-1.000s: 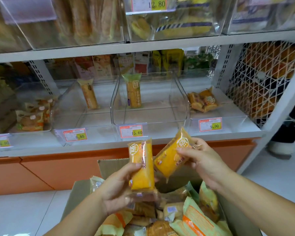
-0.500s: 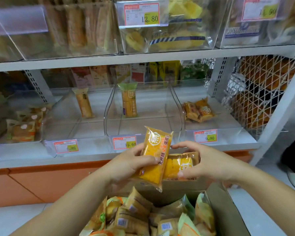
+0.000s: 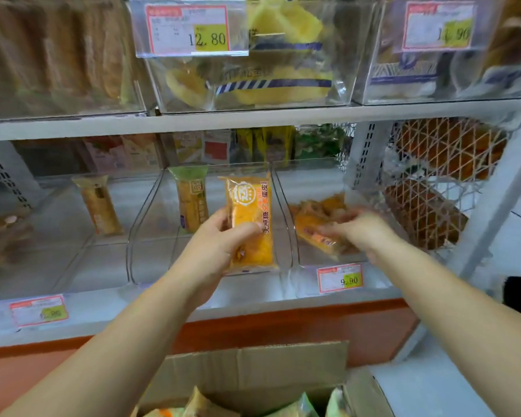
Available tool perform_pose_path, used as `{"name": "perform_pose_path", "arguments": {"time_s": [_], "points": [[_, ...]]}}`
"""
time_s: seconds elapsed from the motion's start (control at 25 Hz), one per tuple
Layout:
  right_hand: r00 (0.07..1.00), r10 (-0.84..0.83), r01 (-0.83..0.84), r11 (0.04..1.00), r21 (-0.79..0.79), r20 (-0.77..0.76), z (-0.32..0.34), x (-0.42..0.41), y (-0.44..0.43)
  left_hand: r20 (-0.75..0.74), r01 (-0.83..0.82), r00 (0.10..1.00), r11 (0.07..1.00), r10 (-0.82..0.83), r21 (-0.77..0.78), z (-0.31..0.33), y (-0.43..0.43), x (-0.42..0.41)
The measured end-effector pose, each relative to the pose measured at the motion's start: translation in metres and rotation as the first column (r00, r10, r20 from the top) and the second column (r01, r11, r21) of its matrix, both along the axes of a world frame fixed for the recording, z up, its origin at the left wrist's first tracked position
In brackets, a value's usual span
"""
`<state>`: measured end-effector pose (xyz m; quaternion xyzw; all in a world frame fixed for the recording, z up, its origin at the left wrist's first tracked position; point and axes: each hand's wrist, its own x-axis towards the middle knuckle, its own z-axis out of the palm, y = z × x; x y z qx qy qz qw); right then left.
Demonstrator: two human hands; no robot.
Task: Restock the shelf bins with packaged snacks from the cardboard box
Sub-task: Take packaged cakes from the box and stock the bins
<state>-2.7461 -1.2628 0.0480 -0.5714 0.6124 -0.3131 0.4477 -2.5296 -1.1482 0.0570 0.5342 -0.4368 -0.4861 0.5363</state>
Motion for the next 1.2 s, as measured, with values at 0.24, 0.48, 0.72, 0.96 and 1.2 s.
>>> {"name": "perform_pose_path", "arguments": {"time_s": [0.24,0.48,0.72,0.96,1.2], "points": [[0.76,0.475,-0.267,0.851,0.452,-0.444,-0.011,0.022,-0.032,0.061,-0.016,0.998,0.998,0.013,0.057,-0.019,-0.012,0.007],[0.705,0.555,-0.398,0.825,0.402,-0.441,-0.027,0.019,-0.037,0.092,-0.017,0.996,0.994,0.007,0.106,-0.023,-0.014,0.007],[0.971,0.221,-0.232,0.964,-0.129,-0.091,0.005,0.002,-0.026,0.214,0.089,0.97,0.985,-0.119,0.147,-0.006,-0.013,0.004],[0.725,0.639,-0.608,0.769,-0.197,0.259,0.051,-0.01,0.029,0.464,0.291,0.797,0.919,-0.386,0.265,0.039,-0.026,-0.02],[0.917,0.293,-0.269,0.955,-0.124,0.269,0.049,-0.054,0.005,0.309,0.111,0.944,0.993,-0.118,0.04,0.044,-0.04,-0.034]]}}
